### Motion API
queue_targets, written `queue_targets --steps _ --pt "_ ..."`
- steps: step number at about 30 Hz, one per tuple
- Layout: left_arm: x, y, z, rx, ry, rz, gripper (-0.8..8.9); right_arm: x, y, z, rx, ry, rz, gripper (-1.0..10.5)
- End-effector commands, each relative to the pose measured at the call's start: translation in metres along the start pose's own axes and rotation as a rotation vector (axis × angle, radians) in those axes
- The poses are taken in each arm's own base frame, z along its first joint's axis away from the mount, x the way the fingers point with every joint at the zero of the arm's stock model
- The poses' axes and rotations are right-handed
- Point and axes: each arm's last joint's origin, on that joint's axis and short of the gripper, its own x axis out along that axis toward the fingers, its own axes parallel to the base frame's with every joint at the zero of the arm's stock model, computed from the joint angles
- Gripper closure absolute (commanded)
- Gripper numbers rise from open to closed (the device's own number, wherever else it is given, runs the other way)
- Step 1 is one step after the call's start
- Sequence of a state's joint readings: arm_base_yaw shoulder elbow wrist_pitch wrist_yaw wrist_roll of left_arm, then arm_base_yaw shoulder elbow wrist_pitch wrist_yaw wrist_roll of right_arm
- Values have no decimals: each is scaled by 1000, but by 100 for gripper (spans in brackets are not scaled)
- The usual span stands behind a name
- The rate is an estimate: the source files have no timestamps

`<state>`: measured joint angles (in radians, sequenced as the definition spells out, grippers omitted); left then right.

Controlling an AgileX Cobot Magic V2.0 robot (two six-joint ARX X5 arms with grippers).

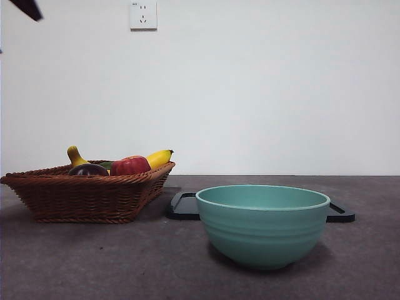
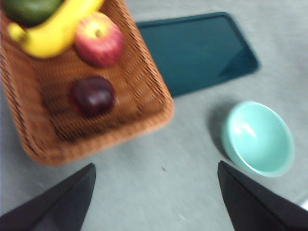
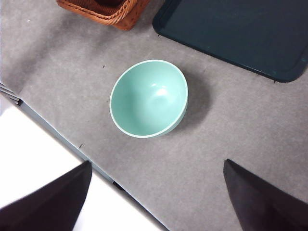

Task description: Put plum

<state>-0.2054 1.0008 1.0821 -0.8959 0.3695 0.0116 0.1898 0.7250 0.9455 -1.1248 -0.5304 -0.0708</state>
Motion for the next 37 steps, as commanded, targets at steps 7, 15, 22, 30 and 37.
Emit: queue_targets --steps 7,15,22,30,37 --pt "43 3 52 28 74 100 409 -3 2 5 -4 -21 5 509" --pt "101 13 67 35 151 132 409 -3 2 5 -5 -23 4 509" --pt "144 25 64 33 213 170 409 -3 2 5 -8 -27 4 509" --pt "176 35 58 30 272 188 408 -3 2 5 -8 -28 4 509" --pt "200 43 49 19 325 190 408 -3 2 6 -9 -30 4 509"
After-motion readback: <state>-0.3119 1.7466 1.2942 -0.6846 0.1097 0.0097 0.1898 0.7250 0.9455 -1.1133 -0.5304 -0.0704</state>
